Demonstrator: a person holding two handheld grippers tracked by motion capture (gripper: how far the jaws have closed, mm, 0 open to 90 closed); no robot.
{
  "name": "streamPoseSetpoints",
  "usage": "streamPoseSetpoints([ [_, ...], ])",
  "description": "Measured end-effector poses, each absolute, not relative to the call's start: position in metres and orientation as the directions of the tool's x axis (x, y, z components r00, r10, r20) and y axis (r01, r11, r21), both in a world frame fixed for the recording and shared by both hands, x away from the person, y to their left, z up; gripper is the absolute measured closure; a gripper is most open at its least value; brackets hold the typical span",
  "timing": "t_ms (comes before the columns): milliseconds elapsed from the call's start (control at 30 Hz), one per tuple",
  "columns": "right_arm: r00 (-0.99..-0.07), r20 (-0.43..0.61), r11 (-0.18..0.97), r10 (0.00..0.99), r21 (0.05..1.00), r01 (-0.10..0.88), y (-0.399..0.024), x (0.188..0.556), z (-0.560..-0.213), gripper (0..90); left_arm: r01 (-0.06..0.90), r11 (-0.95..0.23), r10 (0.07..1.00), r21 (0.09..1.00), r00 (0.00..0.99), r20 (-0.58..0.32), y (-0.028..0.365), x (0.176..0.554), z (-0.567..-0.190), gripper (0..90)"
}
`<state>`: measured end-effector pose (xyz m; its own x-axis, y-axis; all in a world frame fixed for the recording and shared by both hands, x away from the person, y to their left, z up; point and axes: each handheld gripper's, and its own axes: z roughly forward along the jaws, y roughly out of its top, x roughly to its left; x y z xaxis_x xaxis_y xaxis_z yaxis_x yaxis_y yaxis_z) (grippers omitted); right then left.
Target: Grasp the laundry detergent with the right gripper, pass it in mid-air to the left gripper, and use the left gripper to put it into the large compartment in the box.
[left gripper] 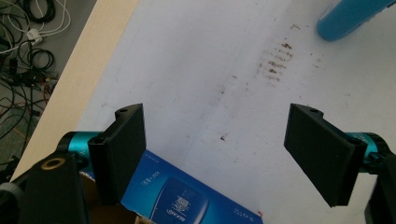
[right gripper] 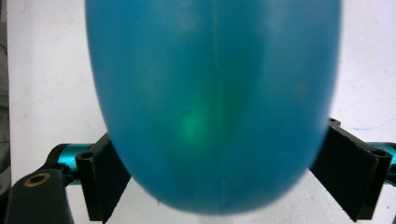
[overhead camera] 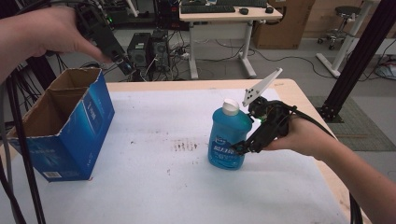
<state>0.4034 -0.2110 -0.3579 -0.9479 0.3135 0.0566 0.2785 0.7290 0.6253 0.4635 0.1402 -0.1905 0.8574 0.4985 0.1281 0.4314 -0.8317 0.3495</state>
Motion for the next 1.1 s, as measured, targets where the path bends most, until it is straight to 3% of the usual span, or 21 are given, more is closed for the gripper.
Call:
streamPoseSetpoints([
  [167,-0.955,0.051,0.723,0.293,0.642,0.256,-0.2074,0.4015,-0.3595,16.8,0.430,-0.832,0.497,0.351,0.858,0.127,0.1396,0.4637,-0.1909,21.0],
  [667,-0.952,0.027,0.721,0.306,0.647,0.250,-0.2064,0.4008,-0.3600,17.8,0.425,-0.834,0.493,0.352,0.861,0.128,0.1384,0.4630,-0.1914,21.0],
  [733,-0.955,0.033,0.715,0.295,0.655,0.244,-0.2067,0.4008,-0.3600,23.6,0.426,-0.834,0.493,0.351,0.861,0.128,0.1384,0.4630,-0.1917,21.0],
  [1100,-0.956,0.026,0.712,0.291,0.661,0.235,-0.2053,0.4017,-0.3624,26.8,0.426,-0.835,0.492,0.350,0.861,0.126,0.1402,0.4637,-0.1927,21.0],
])
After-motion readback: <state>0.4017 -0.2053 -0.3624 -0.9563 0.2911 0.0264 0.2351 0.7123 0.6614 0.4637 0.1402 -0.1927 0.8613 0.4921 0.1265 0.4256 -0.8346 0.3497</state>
